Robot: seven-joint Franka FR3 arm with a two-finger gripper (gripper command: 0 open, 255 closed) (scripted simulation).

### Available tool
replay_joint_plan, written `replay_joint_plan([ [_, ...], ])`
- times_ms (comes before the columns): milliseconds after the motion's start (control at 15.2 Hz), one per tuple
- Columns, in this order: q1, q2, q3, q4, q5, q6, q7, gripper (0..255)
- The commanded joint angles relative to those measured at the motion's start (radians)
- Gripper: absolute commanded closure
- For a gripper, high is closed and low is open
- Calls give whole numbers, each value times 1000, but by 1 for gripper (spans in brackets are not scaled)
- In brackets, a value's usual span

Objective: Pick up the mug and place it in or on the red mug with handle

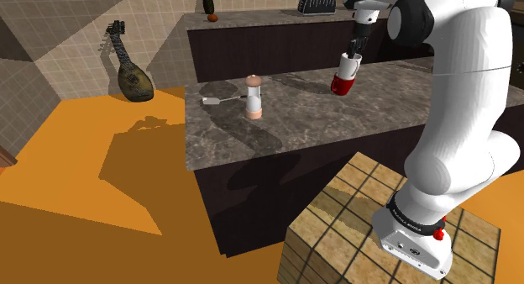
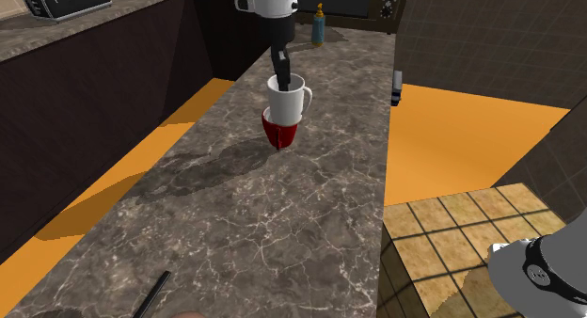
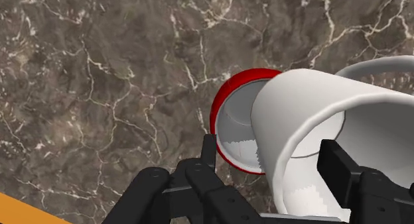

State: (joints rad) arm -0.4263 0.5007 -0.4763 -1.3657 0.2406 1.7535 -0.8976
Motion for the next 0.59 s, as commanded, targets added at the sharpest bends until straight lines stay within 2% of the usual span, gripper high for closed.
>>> replay_joint_plan([
  [0,0,0,0,0,0,0,0,0],
  [198,0,1,0,0,0,0,0,0],
  [462,-26,15,-2,152,2,-135,8,0],
  [528,-26,15,-2,152,2,-135,8,0],
])
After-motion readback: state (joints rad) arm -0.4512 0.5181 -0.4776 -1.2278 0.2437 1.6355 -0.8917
